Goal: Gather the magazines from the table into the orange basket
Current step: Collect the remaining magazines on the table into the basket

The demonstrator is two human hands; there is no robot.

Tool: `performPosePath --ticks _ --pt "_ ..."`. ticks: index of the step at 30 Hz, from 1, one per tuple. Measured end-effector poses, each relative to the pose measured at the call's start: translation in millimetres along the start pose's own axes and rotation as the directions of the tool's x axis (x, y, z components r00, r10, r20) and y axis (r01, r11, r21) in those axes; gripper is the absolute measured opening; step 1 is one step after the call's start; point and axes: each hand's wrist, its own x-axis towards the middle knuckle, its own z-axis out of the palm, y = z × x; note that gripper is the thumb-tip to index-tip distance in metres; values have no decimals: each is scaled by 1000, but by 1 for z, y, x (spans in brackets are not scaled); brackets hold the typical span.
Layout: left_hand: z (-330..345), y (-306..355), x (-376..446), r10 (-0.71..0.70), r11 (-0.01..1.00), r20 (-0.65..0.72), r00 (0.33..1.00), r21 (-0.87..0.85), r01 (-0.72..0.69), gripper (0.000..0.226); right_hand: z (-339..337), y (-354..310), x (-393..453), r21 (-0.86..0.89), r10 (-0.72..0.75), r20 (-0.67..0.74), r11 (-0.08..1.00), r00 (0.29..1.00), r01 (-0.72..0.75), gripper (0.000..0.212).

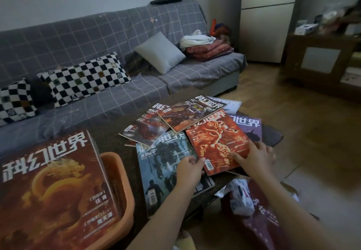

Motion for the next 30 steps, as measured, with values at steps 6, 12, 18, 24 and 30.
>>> performPosePath --ticks 6,12,18,24,30 --pt "0 -1 5 18 999 -62 998 -28 -20 34 -4 -2 1 -41 25 -46 999 999 -26 71" --pt "-17 1 0 -106 984 119 987 -130 121 17 -3 7 -17 74 111 -61 992 992 -106 66" --pt "-35 -6 -25 -140 951 196 970 -248 188 21 -4 16 -46 452 186 208 853 960 -262 36" --pt "-58 -12 -66 9 981 185 983 -191 26 11 -12 21 -89 659 187 419 610 888 -440 38" --pt "-107 -10 -102 134 967 142 981 -238 -97 10 -33 -8 -134 798 28 339 521 940 -303 43"
